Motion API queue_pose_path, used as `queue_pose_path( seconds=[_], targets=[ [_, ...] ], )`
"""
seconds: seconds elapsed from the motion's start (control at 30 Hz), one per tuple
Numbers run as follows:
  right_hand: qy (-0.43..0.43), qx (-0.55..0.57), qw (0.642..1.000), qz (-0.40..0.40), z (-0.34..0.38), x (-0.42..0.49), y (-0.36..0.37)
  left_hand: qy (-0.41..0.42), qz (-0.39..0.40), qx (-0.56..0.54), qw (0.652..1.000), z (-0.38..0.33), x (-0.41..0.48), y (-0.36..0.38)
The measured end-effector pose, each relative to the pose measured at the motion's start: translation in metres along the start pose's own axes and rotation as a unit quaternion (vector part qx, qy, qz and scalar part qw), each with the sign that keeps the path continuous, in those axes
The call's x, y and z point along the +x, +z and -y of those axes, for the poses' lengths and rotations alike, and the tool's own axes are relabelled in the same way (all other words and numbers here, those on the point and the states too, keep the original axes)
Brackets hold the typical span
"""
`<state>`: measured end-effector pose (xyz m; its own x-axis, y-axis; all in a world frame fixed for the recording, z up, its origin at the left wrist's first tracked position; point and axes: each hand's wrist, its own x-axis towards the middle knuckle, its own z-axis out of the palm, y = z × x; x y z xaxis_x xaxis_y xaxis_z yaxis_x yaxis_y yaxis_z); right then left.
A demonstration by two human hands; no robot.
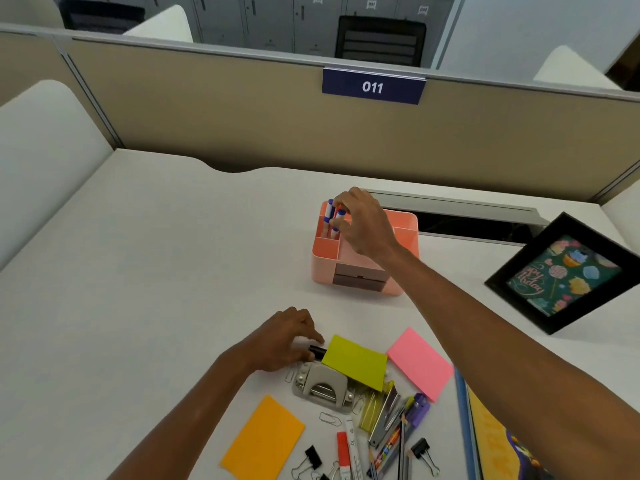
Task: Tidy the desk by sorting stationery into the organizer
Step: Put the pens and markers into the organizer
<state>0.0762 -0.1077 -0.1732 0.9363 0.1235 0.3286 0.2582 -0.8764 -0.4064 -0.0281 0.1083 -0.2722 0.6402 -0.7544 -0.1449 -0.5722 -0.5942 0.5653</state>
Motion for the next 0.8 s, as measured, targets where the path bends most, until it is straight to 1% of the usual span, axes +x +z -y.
queue_pose_path(
  seconds=[0.13,0.2,0.27,0.37,0.47,0.6,0.7,0.8],
  targets=[
    [0.019,0.033,0.999,0.013,-0.001,-0.001,0.000,0.008,-0.005,0.003,1.000,-0.005,0.000,0.002],
    [0.026,0.054,0.998,0.017,0.000,-0.002,0.001,0.004,-0.006,-0.025,1.000,-0.006,-0.002,0.000],
    [0.028,0.069,0.997,0.019,-0.001,-0.003,0.001,-0.009,-0.019,-0.079,0.997,-0.008,-0.006,-0.006],
    [0.032,0.083,0.996,0.021,-0.004,-0.006,0.002,-0.036,-0.072,-0.165,0.983,-0.017,-0.013,-0.024],
    [0.031,0.096,0.995,0.024,-0.008,-0.007,0.003,-0.045,-0.140,-0.194,0.970,-0.026,-0.018,-0.050],
    [0.033,0.113,0.993,0.029,-0.009,-0.009,0.004,-0.040,-0.221,-0.165,0.960,-0.039,-0.021,-0.097],
    [0.033,0.120,0.992,0.027,-0.009,-0.009,0.004,-0.008,-0.280,-0.100,0.955,-0.051,-0.012,-0.138],
    [0.036,0.122,0.992,0.026,-0.010,-0.009,0.005,0.028,-0.339,-0.022,0.940,-0.059,0.014,-0.175]
  ],
)
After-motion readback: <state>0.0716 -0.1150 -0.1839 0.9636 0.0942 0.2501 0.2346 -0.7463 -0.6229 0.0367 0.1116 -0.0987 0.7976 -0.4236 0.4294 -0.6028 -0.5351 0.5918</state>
